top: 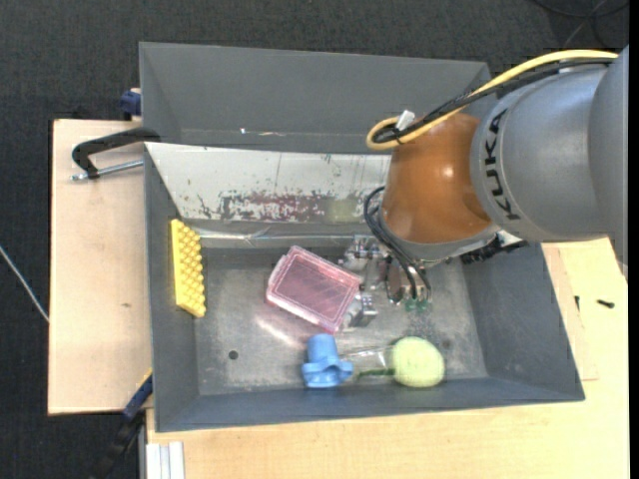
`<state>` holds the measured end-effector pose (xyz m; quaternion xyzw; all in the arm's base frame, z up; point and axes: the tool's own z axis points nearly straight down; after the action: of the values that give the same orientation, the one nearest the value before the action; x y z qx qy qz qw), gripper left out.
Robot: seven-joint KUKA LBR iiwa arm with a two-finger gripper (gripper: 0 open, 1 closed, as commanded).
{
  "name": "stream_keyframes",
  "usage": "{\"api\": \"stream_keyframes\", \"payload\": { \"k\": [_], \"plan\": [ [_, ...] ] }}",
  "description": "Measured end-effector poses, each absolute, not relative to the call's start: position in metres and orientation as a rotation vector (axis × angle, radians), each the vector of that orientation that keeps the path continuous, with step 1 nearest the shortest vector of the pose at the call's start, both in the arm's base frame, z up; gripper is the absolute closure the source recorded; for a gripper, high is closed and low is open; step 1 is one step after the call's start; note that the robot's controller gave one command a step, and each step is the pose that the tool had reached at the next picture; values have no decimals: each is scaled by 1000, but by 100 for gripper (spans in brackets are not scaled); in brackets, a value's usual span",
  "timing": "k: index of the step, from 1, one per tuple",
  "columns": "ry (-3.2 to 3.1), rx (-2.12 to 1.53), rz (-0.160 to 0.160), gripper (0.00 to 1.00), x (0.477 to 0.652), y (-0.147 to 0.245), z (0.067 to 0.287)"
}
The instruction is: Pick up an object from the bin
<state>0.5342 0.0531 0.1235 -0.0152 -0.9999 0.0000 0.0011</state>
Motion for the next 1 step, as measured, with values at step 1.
{"api": "stream_keyframes", "payload": {
  "k": [1],
  "plan": [
    [-3142, -40, -2, 100, 541, 47, 185]
  ]
}}
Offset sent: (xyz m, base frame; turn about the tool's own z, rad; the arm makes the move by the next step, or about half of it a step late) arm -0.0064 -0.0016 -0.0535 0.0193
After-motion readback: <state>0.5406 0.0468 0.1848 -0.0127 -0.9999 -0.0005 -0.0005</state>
